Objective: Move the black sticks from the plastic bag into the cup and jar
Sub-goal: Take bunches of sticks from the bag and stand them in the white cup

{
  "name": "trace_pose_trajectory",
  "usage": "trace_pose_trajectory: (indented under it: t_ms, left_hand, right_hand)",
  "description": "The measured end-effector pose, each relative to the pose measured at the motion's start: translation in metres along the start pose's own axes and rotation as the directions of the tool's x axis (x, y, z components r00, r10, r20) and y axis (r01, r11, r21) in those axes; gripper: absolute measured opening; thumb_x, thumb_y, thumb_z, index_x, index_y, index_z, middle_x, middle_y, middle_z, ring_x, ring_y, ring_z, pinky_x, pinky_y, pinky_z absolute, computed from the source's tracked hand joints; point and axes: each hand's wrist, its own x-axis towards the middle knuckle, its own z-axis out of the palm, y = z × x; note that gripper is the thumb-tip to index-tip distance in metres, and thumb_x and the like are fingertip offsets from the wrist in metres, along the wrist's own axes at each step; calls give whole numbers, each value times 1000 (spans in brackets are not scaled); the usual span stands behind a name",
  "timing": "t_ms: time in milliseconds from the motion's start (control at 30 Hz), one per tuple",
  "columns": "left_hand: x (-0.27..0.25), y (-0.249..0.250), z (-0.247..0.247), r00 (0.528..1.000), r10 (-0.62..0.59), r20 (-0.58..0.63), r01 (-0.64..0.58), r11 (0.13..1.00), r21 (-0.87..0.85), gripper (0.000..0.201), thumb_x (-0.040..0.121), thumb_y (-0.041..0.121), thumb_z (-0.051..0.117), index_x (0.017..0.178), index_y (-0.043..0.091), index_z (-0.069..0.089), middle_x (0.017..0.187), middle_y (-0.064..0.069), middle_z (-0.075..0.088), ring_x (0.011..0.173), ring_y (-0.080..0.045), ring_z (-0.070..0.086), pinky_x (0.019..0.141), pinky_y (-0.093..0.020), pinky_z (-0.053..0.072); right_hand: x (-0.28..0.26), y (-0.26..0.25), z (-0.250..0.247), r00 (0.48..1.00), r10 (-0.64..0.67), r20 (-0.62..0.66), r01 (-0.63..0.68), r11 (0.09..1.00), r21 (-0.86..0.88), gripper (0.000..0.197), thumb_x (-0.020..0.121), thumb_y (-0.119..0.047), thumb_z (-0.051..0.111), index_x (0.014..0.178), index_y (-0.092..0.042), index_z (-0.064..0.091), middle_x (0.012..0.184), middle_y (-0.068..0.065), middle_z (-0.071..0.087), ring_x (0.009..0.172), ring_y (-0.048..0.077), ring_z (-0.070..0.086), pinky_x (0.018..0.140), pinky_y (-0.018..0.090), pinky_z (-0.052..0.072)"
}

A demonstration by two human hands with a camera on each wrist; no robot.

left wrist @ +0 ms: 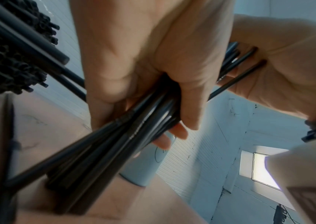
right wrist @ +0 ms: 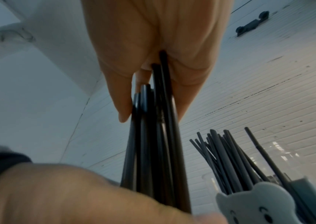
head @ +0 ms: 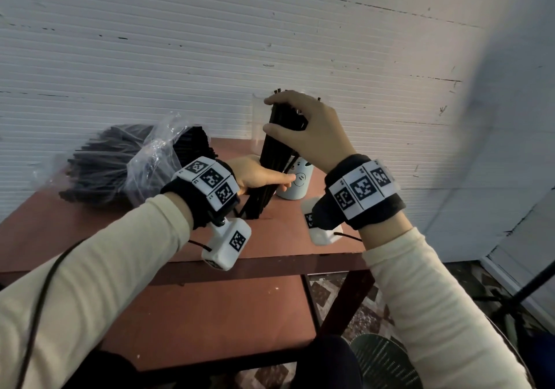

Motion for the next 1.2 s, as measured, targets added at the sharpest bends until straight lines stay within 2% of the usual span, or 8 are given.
trace_pose_trajectory:
  t_ms: [67, 167, 267, 467, 633, 833, 1000, 1200]
  left_hand:
    - [-4, 2, 3, 997, 70, -35, -71, 997, -14, 30, 92, 34, 62, 72, 12, 63, 78, -2, 65, 85, -12, 60, 68, -8, 47]
    - [-7, 5, 5, 982, 150, -112, -154, 988, -31, 39, 89, 43, 62, 58, 20, 60, 69, 0, 62, 91, -21, 66, 94, -29, 43]
    - [-15, 17, 9, 970, 229, -81, -233, 971, -49, 34, 90, 43, 62, 58, 31, 62, 70, 3, 60, 93, -28, 68, 92, -31, 46]
    - [-24, 36, 20, 940, 311, 143, -311, 950, -20, 18, 90, 23, 65, 79, 9, 62, 71, -1, 63, 73, -15, 62, 80, -36, 55]
    - [-18, 40, 27, 961, 275, 5, -273, 955, -116, 23, 77, 23, 80, 91, 19, 61, 86, 1, 63, 82, -17, 64, 82, -36, 55]
    - [15, 38, 24, 831, 209, -515, -143, 976, 165, 98, 54, 41, 91, 124, 20, 26, 127, -3, 29, 118, -14, 35, 94, -25, 37]
    - [57, 28, 15, 935, 5, -354, 29, 996, 89, 135, 41, 49, 92, 145, 15, 14, 138, -6, 43, 129, -24, 43, 107, -41, 40]
    - [73, 22, 8, 962, -14, -273, 63, 983, 173, 108, 41, 59, 86, 129, 16, 40, 119, 0, 56, 114, -22, 54, 98, -40, 47]
  right_hand:
    - [-2, -3, -9, 999, -20, -36, 20, 1000, 12, 36, 82, -32, 73, 117, -25, 65, 111, -15, 63, 102, -2, 54, 86, 5, 40]
    - [-8, -4, -26, 994, 24, -104, -18, 998, 60, 52, 76, -46, 76, 123, -37, 58, 118, -14, 59, 100, -2, 58, 80, 7, 46]
    - [-12, 2, -41, 987, 112, -113, -103, 992, 79, 62, 70, -55, 77, 125, -40, 51, 114, -11, 56, 86, -4, 56, 72, 9, 46]
    - [-18, 7, -34, 898, 144, 415, -245, 948, 201, 33, 81, -26, 76, 110, -13, 68, 99, -8, 69, 84, -7, 64, 72, 10, 47]
    - [-10, 13, -29, 965, 204, 167, -243, 934, 263, 22, 82, -6, 71, 87, 13, 61, 70, 13, 60, 52, -1, 53, 49, 10, 39]
    - [23, 31, -65, 894, 355, -275, -233, 890, 391, 18, 75, -16, 74, 68, -13, 58, 65, 2, 60, 49, 6, 52, 43, 15, 36]
    - [46, 51, -64, 838, 416, -353, -314, 897, 312, 19, 74, -20, 72, 71, -9, 56, 61, 2, 53, 41, 5, 44, 41, 18, 36]
    - [57, 75, -44, 883, 387, -265, -343, 918, 198, 25, 75, -24, 72, 66, -10, 53, 61, 2, 52, 52, 10, 50, 46, 20, 42]
